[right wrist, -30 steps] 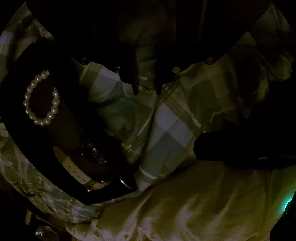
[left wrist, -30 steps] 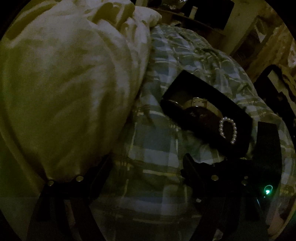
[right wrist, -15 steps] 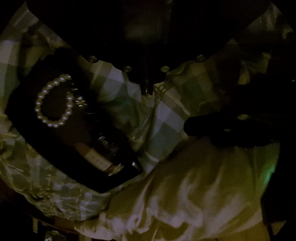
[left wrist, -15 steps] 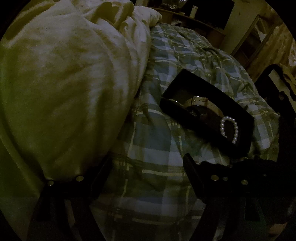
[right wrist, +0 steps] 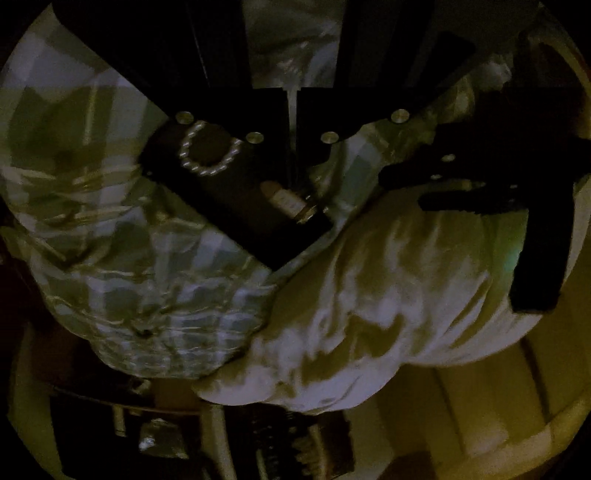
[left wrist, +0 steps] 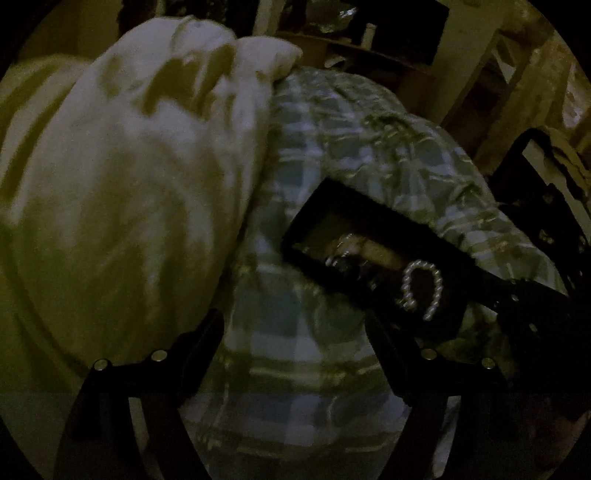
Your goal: Organize jewelry
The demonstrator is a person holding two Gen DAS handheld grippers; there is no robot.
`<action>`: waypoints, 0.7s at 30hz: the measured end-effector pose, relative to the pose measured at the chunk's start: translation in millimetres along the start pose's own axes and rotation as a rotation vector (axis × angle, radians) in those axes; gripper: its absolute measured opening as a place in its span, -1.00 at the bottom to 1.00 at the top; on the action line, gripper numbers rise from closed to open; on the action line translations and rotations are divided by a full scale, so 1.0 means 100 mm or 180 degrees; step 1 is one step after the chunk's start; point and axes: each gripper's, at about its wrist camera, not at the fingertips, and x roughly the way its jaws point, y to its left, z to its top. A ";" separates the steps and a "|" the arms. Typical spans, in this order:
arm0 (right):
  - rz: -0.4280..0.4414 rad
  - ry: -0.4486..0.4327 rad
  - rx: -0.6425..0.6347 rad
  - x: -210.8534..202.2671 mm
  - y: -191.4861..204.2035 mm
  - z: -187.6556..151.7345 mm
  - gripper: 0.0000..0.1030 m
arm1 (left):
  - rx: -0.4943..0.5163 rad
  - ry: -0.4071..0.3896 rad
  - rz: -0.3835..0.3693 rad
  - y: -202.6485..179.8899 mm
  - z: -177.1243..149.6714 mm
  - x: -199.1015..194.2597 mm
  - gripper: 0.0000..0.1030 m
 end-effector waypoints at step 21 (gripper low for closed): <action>-0.0348 -0.0066 0.0172 0.19 -0.11 0.03 -0.69 | -0.0269 -0.0144 0.0043 0.08 -0.03 0.13 0.59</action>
